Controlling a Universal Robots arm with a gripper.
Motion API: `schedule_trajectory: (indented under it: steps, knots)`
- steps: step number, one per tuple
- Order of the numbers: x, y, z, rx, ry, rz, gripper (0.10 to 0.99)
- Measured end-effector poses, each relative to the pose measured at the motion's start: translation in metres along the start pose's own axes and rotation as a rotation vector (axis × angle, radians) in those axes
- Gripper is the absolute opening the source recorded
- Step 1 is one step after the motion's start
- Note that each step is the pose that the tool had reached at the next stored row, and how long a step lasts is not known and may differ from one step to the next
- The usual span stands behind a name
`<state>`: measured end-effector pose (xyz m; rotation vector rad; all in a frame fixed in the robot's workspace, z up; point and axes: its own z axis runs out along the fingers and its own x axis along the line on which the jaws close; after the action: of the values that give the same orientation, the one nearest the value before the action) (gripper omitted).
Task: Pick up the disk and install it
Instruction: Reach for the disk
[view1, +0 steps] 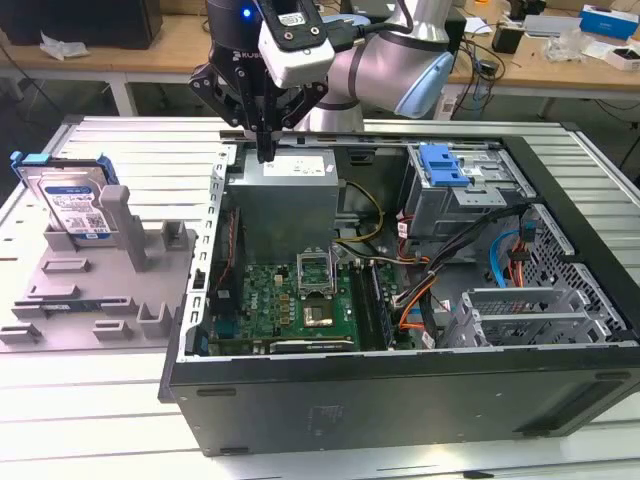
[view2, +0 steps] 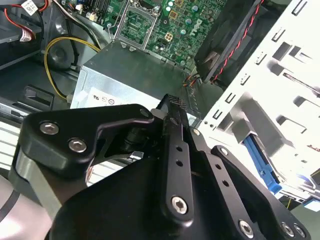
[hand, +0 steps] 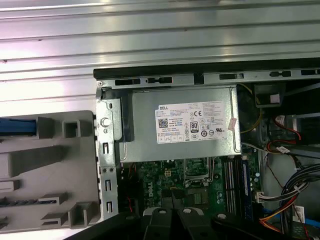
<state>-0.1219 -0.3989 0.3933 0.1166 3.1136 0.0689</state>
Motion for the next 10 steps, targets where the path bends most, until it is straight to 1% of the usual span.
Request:
schedule_trajectory:
  steps: [6,7,9,10]
  knots:
    - [0.0002,0.0000,0.0000,0.000,0.0000,0.000,0.106]
    - [0.0015,0.0000,0.0002,0.000,0.0004,0.000,0.106]
    - [0.0079,0.0013,0.0002,0.000,0.0009,0.000,0.106]
    - [0.0134,0.0024,0.0005,0.000,0.0009,0.000,0.106]
